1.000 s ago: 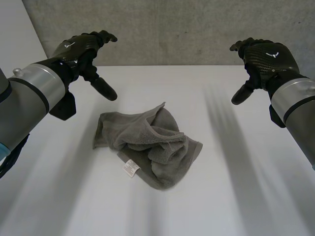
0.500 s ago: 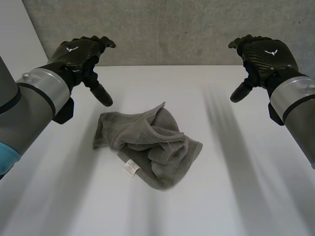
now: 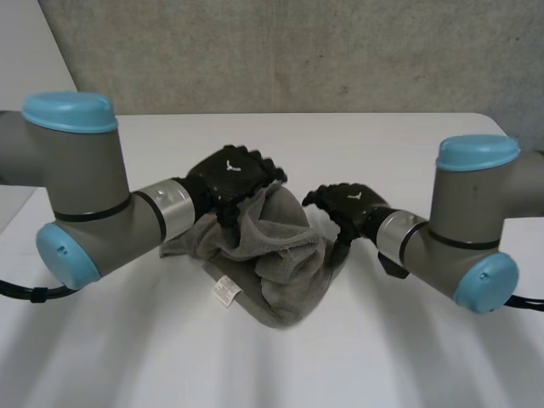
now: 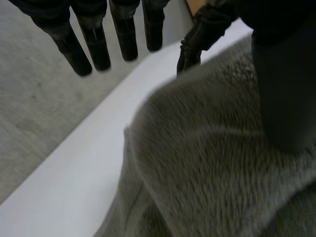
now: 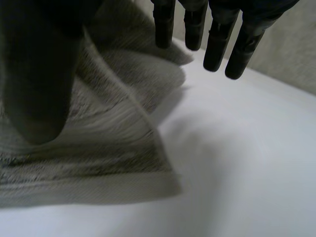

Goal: Fold the towel.

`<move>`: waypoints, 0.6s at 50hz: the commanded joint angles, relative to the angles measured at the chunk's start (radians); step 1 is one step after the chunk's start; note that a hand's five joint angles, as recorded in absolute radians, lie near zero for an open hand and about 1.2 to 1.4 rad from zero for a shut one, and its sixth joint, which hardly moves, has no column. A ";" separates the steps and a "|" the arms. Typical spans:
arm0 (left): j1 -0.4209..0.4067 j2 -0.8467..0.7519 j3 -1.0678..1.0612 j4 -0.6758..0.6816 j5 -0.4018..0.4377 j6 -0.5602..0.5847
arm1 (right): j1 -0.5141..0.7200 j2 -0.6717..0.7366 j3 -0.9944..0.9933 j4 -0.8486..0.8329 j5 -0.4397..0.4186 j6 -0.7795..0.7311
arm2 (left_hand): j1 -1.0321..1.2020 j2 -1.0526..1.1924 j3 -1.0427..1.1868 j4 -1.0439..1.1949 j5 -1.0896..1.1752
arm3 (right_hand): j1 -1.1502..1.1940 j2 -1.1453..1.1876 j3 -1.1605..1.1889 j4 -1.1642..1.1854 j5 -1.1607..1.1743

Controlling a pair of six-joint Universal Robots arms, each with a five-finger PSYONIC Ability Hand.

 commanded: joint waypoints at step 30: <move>0.041 0.063 0.389 0.564 -0.420 -0.191 | 0.023 -0.192 -0.312 -0.683 0.199 -0.048 | 1.071 1.065 1.067 1.068 0.891 | 1.123 1.119 1.127 1.120 1.123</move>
